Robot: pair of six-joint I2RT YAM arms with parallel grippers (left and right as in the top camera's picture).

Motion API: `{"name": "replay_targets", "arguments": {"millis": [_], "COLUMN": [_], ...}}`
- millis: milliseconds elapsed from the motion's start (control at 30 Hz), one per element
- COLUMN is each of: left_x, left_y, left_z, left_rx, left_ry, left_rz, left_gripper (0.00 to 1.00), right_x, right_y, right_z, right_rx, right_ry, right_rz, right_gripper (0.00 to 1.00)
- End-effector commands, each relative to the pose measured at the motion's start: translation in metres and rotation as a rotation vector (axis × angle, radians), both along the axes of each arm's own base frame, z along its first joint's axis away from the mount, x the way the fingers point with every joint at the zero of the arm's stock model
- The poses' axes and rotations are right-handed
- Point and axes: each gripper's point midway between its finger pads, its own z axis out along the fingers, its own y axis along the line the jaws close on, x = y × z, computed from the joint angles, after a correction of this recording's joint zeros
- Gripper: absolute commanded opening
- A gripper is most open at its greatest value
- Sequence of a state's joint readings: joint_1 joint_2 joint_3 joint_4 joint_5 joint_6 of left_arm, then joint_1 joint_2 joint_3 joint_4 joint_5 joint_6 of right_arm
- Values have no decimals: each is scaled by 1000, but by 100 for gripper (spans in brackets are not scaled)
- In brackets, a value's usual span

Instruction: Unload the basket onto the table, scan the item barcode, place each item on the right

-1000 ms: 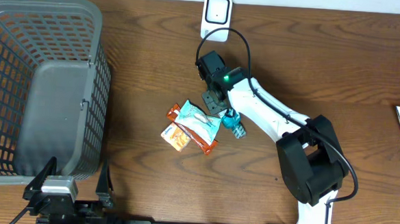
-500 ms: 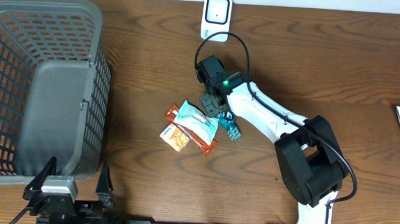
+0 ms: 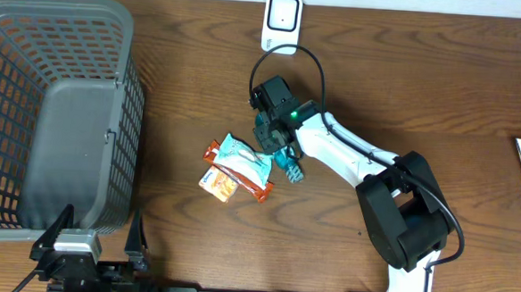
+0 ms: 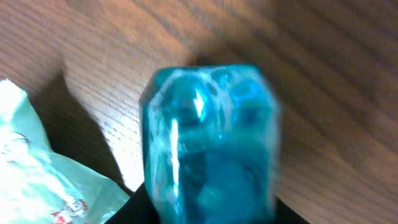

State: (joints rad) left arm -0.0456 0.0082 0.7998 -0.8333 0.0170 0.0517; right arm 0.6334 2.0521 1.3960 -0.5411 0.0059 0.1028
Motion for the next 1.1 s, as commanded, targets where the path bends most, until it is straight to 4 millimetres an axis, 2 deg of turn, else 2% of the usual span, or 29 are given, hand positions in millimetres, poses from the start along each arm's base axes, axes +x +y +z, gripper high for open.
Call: {"name": "replay_targets", "arguments": {"millis": [0, 100, 133, 267, 367, 533, 600, 833, 1000, 1067], "left_x": [-2, -2, -2, -2, -2, -2, -2, -2, -2, -2], "left_y": [1, 1, 1, 1, 1, 1, 1, 1, 1, 1], "left_z": [3, 3, 3, 3, 3, 3, 3, 3, 3, 3], "left_rx": [-6, -6, -6, -6, -6, -6, -6, -6, -6, -6], "left_ry": [-12, -12, -12, -12, -12, -12, -12, -12, -12, -12], "left_rz": [5, 5, 5, 5, 5, 5, 5, 5, 5, 5], "left_gripper": [98, 98, 98, 98, 98, 98, 98, 98, 98, 98], "right_x": [-18, -18, -18, -15, -18, -37, -45, -28, -33, -33], "right_y": [-1, -1, -1, 1, 9, 31, 34, -6, -25, -33], "right_z": [-21, -21, -21, -17, -5, 27, 45, 69, 120, 131], "right_rx": [-16, -16, -16, -8, 43, 302, 483, 691, 1025, 1094], "right_ry": [66, 66, 65, 55, 85, 210, 299, 384, 425, 423], "right_rz": [18, 18, 20, 20, 47, 215, 279, 201, 279, 284], "right_gripper": [29, 6, 1, 1, 1, 1, 1, 1, 1, 1]}}
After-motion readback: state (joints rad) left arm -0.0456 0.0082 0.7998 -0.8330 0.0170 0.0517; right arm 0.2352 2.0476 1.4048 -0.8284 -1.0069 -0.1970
